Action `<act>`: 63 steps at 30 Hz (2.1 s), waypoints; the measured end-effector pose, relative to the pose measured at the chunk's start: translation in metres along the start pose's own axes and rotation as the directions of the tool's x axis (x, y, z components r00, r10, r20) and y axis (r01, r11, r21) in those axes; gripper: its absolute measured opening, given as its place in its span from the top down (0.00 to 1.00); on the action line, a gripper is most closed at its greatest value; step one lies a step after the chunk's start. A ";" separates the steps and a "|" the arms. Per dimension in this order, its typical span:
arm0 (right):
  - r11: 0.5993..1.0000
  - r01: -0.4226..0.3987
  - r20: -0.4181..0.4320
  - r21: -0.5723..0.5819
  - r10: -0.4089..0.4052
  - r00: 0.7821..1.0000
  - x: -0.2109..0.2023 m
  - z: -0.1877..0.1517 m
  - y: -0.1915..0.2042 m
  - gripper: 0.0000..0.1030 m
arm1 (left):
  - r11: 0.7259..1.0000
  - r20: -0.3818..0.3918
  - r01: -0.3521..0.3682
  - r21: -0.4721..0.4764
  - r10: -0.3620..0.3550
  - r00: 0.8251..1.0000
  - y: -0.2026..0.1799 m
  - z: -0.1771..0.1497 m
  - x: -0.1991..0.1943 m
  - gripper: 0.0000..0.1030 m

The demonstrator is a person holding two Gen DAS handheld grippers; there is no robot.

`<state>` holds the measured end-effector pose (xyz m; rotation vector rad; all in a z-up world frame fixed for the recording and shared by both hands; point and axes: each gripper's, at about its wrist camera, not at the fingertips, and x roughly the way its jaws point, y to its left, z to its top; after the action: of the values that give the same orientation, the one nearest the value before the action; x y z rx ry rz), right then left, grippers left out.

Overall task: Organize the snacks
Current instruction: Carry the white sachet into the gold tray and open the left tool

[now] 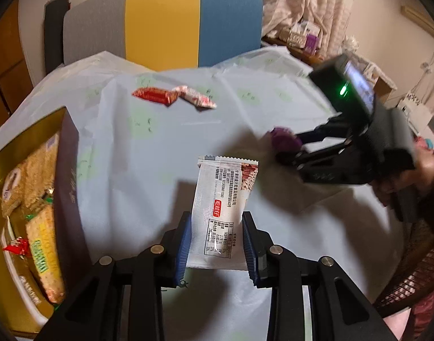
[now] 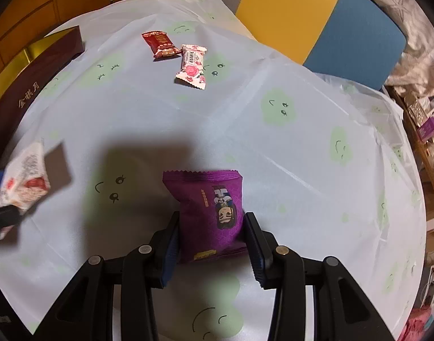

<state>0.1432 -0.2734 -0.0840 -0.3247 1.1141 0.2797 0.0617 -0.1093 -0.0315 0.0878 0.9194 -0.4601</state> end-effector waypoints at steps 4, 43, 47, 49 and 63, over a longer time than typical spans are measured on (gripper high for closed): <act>1.000 0.018 0.016 -0.023 -0.018 1.000 -0.003 -0.003 0.005 0.58 | 0.999 0.037 0.025 -0.049 -0.024 0.999 0.009 0.003 -0.021 0.67; 0.998 0.046 0.035 -0.039 -0.045 0.998 -0.007 -0.009 0.011 0.58 | 0.677 -0.079 -0.243 -0.695 0.264 0.961 0.244 -0.070 -0.090 0.60; 0.998 0.047 0.035 -0.039 -0.046 0.998 -0.007 -0.009 0.011 0.58 | 0.696 -0.085 -0.262 -0.669 0.278 0.957 0.239 -0.069 -0.088 0.59; 0.998 0.047 0.035 -0.039 -0.046 0.998 -0.006 -0.009 0.011 0.58 | 0.714 -0.083 -0.277 -0.643 0.294 0.952 0.232 -0.067 -0.088 0.59; 0.998 0.050 0.036 -0.043 -0.048 0.998 -0.007 -0.010 0.011 0.58 | 0.798 -0.039 -0.335 -0.500 0.366 0.930 0.192 -0.047 -0.093 0.59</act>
<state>0.1283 -0.2678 -0.0833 -0.3839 1.0656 0.2654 0.0584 0.1079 -0.0104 -0.2281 0.9133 0.1343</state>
